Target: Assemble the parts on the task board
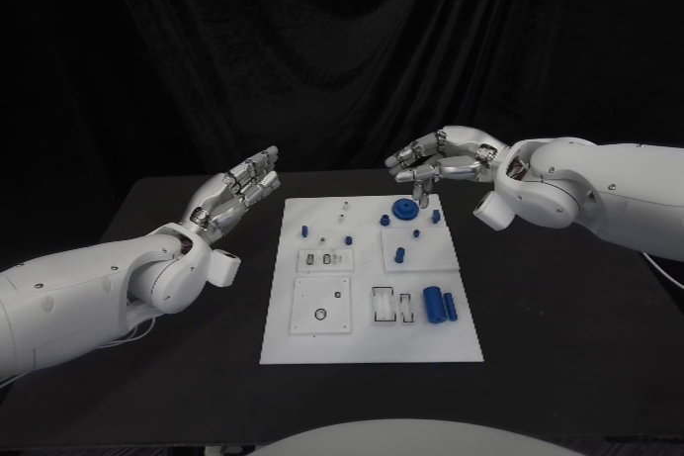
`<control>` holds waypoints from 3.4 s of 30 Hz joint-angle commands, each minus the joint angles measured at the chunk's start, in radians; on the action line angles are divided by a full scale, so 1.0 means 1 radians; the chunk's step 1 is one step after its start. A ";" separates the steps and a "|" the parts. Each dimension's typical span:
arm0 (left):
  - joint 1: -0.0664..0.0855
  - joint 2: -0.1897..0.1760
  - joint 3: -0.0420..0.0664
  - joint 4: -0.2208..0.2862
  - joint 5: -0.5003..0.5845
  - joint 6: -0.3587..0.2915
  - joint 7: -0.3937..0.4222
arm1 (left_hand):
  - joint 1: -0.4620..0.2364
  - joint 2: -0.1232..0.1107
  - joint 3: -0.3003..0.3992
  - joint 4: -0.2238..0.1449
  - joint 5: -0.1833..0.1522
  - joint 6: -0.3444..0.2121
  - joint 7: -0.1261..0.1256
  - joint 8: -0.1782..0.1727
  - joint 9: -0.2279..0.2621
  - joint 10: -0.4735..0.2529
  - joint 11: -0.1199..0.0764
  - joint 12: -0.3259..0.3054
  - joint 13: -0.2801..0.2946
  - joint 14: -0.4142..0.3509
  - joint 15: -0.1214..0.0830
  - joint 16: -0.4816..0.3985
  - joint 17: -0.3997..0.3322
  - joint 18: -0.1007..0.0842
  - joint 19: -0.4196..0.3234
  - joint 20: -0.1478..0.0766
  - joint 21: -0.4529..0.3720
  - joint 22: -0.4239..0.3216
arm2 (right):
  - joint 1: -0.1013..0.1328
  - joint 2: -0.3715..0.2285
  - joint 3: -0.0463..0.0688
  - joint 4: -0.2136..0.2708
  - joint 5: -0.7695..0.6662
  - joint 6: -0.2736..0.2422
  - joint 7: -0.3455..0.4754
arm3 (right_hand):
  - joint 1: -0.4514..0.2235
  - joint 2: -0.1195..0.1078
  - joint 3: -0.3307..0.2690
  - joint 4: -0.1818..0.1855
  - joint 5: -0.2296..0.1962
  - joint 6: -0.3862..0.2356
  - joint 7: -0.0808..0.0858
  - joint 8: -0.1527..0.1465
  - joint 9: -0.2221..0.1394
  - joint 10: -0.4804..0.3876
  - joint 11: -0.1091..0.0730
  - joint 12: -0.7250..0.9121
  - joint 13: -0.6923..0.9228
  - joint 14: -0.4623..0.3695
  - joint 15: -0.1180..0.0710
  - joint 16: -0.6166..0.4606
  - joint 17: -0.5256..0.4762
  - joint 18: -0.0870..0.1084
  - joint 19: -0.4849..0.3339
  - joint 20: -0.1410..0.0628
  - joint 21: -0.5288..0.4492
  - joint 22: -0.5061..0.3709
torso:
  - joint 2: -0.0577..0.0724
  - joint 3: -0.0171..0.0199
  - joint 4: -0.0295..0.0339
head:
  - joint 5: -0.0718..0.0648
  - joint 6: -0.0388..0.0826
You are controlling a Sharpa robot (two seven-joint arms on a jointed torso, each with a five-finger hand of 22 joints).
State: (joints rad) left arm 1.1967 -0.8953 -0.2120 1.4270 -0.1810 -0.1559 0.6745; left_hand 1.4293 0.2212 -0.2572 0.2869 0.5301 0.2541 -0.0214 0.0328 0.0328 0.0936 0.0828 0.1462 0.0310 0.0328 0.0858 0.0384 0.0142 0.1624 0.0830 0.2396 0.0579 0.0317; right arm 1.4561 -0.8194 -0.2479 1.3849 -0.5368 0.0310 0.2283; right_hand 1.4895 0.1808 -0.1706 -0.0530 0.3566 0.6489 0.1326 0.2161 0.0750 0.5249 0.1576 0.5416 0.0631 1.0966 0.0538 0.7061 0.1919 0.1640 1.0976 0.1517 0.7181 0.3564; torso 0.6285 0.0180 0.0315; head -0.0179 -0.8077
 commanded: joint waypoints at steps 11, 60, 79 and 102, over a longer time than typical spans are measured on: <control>0.003 -0.036 0.001 0.061 -0.117 -0.062 0.174 | 0.091 -0.018 0.030 -0.010 0.054 -0.036 -0.053 -0.004 -0.004 -0.010 0.000 0.008 0.000 -0.012 -0.018 -0.013 -0.005 0.018 -0.022 -0.018 -0.011 -0.009 | 0.049 0.023 0.001 0.022 -0.960 -0.073 -0.242 | -0.089 -0.094 0.096 0.039 -0.201 0.097 -0.078 -0.057 0.009 0.103 -0.035 -0.118 0.001 0.118 -0.041 0.148 0.086 0.010 0.054 -0.033 0.222 0.219 | 0.064 -0.0172 0.0355 | -0.022 0.020; 0.003 -0.046 0.001 0.057 -0.153 -0.006 0.159 | 0.116 -0.019 0.048 -0.019 0.080 -0.036 -0.028 -0.005 -0.004 -0.020 0.012 0.004 -0.002 -0.013 -0.006 -0.016 -0.005 0.017 -0.025 -0.013 -0.012 -0.009 | -0.017 0.100 0.001 -0.055 -1.186 -0.199 -0.187 | -0.101 -0.190 0.327 0.041 -0.050 0.160 -0.100 -0.122 0.022 0.317 -0.064 -0.290 0.005 0.295 -0.078 0.405 0.427 -0.086 0.299 -0.068 0.661 0.873 | 0.105 -0.0256 0.0437 | -0.032 0.017; 0.003 -0.040 0.001 0.042 -0.153 0.024 0.148 | 0.120 -0.017 0.052 -0.021 0.081 -0.034 -0.023 -0.004 -0.004 -0.020 0.018 0.006 -0.002 -0.012 0.001 -0.015 -0.005 0.017 -0.025 -0.008 -0.012 -0.009 | -0.048 0.136 0.001 -0.099 -1.186 -0.242 -0.170 | -0.107 -0.201 0.358 0.044 -0.048 0.193 -0.092 -0.111 0.036 0.349 -0.064 -0.289 0.007 0.298 -0.079 0.407 0.433 -0.089 0.304 -0.068 0.669 0.890 | 0.111 -0.0255 0.0452 | -0.031 0.017; 0.002 -0.034 0.001 0.031 -0.153 0.047 0.132 | 0.123 -0.017 0.058 -0.024 0.080 -0.013 -0.005 0.000 -0.001 -0.024 0.025 0.002 -0.002 -0.012 0.009 -0.015 -0.005 0.017 -0.025 -0.001 -0.012 -0.009 | -0.065 0.157 0.001 -0.138 -1.186 -0.217 -0.163 | -0.119 -0.228 0.434 0.051 0.013 0.263 -0.082 -0.089 0.071 0.371 -0.060 -0.306 0.006 0.300 -0.076 0.395 0.428 -0.089 0.304 -0.067 0.668 0.898 | 0.114 -0.0274 0.0455 | -0.030 0.010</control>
State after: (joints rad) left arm 1.1973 -0.9313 -0.2119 1.4575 -0.3303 -0.1283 0.6769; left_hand 1.5433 0.2019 -0.2062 0.2634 0.6066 0.2397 -0.0320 0.0327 0.0316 0.0734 0.1022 0.1509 0.0298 0.0200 0.0877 0.0268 0.0106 0.1624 0.0595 0.2309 0.0498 0.0228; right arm 1.3940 -0.6641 -0.2477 1.2506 -1.7153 -0.1895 0.0630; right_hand 1.3740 -0.0421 0.2569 -0.0029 0.3712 0.9072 0.0494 0.1249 0.1443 0.8900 0.0963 0.2410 0.0684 1.3920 -0.0248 1.1000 0.6186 0.0938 1.3992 0.0858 1.3871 1.2533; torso 0.7423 -0.0091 0.0767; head -0.0477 -0.7963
